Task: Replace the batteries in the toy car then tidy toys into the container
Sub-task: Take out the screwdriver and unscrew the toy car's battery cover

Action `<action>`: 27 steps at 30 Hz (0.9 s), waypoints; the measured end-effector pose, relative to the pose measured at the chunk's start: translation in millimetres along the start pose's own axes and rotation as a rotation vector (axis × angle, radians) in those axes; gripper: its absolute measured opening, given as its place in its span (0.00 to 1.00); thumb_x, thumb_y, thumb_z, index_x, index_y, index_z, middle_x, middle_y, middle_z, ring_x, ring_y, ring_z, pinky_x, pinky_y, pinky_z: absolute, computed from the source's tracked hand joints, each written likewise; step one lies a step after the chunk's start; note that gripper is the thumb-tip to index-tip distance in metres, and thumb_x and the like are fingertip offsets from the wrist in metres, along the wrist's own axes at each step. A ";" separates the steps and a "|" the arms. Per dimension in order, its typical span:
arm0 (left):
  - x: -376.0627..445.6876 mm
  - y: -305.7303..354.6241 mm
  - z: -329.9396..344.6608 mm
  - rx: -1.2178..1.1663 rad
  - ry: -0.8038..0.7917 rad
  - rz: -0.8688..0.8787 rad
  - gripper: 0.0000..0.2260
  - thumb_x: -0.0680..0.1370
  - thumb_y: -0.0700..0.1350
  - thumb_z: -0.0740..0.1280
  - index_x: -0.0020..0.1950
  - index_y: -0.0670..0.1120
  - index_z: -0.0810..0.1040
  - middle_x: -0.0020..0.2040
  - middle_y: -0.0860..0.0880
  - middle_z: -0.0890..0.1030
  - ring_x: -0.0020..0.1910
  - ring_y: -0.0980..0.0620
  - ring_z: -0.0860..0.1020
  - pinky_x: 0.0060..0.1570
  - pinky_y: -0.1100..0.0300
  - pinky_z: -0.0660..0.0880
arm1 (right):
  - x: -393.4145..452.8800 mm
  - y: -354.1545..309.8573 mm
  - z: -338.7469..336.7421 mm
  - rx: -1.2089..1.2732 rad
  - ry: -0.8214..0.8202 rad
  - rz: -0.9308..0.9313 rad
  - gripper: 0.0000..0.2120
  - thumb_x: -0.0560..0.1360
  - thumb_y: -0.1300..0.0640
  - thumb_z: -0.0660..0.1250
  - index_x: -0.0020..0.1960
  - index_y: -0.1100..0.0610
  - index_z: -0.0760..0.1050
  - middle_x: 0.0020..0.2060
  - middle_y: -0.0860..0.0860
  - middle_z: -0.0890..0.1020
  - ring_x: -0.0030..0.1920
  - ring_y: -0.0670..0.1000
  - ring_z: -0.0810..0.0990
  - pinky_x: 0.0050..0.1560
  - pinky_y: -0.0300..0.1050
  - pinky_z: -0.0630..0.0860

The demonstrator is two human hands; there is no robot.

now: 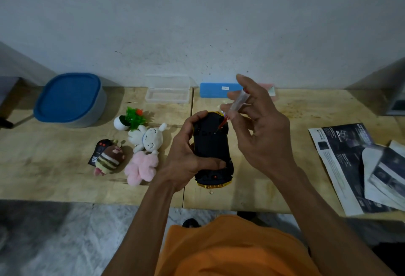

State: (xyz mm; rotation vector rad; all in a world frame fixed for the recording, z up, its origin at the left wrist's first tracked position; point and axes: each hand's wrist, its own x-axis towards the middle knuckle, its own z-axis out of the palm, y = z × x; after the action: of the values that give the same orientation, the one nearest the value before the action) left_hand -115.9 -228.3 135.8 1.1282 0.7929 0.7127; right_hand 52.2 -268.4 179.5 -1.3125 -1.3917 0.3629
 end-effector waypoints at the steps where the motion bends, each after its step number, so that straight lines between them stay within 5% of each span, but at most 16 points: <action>1: 0.2 0.2 -1.1 0.001 -0.003 -0.003 0.48 0.59 0.22 0.78 0.74 0.49 0.68 0.71 0.47 0.73 0.61 0.44 0.80 0.49 0.46 0.82 | 0.9 0.7 0.8 -0.012 0.026 -0.010 0.25 0.78 0.66 0.69 0.73 0.60 0.68 0.55 0.55 0.83 0.55 0.47 0.84 0.52 0.39 0.81; 7: -1.1 0.5 -3.9 0.012 -0.017 -0.015 0.47 0.58 0.26 0.79 0.72 0.50 0.68 0.70 0.48 0.73 0.64 0.41 0.78 0.51 0.43 0.82 | 2.6 0.1 1.4 -0.006 0.019 -0.033 0.24 0.79 0.65 0.68 0.74 0.60 0.68 0.59 0.55 0.82 0.56 0.47 0.84 0.52 0.40 0.82; 11: -2.8 -1.5 -4.6 0.016 -0.004 -0.004 0.47 0.58 0.25 0.79 0.72 0.49 0.68 0.69 0.49 0.74 0.60 0.42 0.80 0.48 0.46 0.82 | 3.7 2.1 4.6 -0.055 0.099 -0.083 0.25 0.75 0.63 0.74 0.70 0.61 0.72 0.52 0.57 0.84 0.50 0.51 0.85 0.49 0.39 0.83; 15: -3.1 -2.9 -5.7 0.020 -0.004 -0.012 0.46 0.58 0.24 0.79 0.72 0.49 0.68 0.69 0.49 0.74 0.61 0.39 0.80 0.50 0.43 0.82 | 1.6 -1.1 8.0 -0.014 0.071 -0.068 0.23 0.79 0.65 0.68 0.73 0.59 0.68 0.60 0.55 0.82 0.57 0.50 0.84 0.50 0.43 0.83; 19: -4.8 -5.1 -7.4 0.031 0.009 -0.017 0.46 0.58 0.26 0.79 0.71 0.51 0.68 0.68 0.51 0.75 0.61 0.40 0.80 0.49 0.44 0.82 | 2.1 -0.8 13.0 -0.013 0.157 -0.061 0.22 0.75 0.63 0.74 0.68 0.61 0.74 0.55 0.52 0.83 0.48 0.47 0.86 0.46 0.41 0.83; 27: -7.6 -6.8 -7.3 0.012 0.007 -0.020 0.47 0.58 0.25 0.79 0.71 0.53 0.68 0.69 0.48 0.73 0.61 0.40 0.80 0.49 0.43 0.82 | -0.9 -3.9 16.0 -0.044 0.179 -0.089 0.21 0.75 0.63 0.74 0.66 0.61 0.75 0.52 0.52 0.84 0.46 0.46 0.85 0.43 0.37 0.82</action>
State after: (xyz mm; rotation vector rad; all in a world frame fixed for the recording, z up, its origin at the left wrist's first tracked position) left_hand -125.4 -232.8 129.0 1.1278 0.8145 0.6957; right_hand 36.7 -263.3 177.1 -1.2818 -1.3083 0.1513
